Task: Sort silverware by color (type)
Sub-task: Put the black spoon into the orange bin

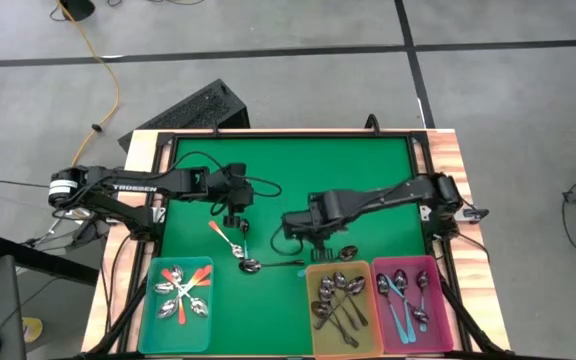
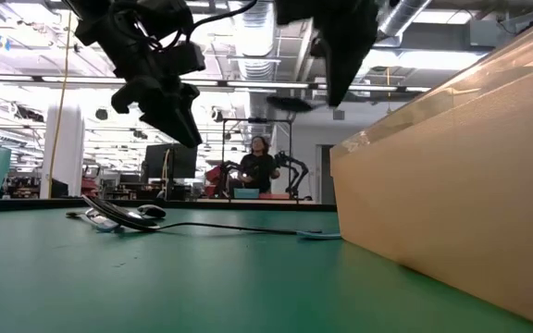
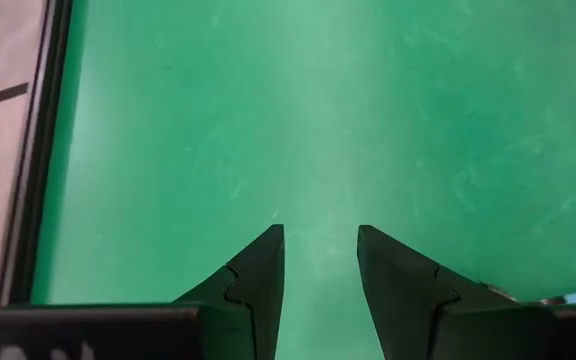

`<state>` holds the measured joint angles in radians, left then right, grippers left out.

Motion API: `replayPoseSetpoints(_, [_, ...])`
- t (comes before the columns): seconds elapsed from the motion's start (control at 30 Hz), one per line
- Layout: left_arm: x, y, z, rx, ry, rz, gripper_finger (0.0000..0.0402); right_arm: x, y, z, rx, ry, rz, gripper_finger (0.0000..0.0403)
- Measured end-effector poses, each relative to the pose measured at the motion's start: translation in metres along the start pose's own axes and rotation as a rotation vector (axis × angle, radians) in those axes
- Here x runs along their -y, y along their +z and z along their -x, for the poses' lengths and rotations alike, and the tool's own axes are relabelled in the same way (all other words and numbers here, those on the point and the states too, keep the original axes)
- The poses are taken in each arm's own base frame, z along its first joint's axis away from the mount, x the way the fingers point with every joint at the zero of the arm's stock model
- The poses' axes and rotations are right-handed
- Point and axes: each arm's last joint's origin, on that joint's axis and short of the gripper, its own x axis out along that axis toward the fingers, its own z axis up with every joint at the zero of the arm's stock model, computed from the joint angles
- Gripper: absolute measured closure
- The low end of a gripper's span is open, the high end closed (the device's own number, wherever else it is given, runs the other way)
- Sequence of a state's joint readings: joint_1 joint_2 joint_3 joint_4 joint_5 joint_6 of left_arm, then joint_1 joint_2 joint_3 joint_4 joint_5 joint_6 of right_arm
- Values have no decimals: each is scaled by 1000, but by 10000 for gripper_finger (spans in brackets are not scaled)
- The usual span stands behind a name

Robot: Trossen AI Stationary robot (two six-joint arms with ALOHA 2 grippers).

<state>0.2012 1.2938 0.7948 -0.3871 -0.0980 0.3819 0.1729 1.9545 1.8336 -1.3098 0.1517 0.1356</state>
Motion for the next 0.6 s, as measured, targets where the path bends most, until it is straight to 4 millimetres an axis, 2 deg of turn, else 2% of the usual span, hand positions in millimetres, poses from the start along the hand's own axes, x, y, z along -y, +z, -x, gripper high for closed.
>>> replayPoseSetpoints(0.17, [-1,2,0,28,-5,38,287,-26,-5,22,-9,83,-201,394])
replayPoseSetpoints(0.6, [-1,4,0,50,-10,146,287,-123,-41,40,-149,206,-620,390])
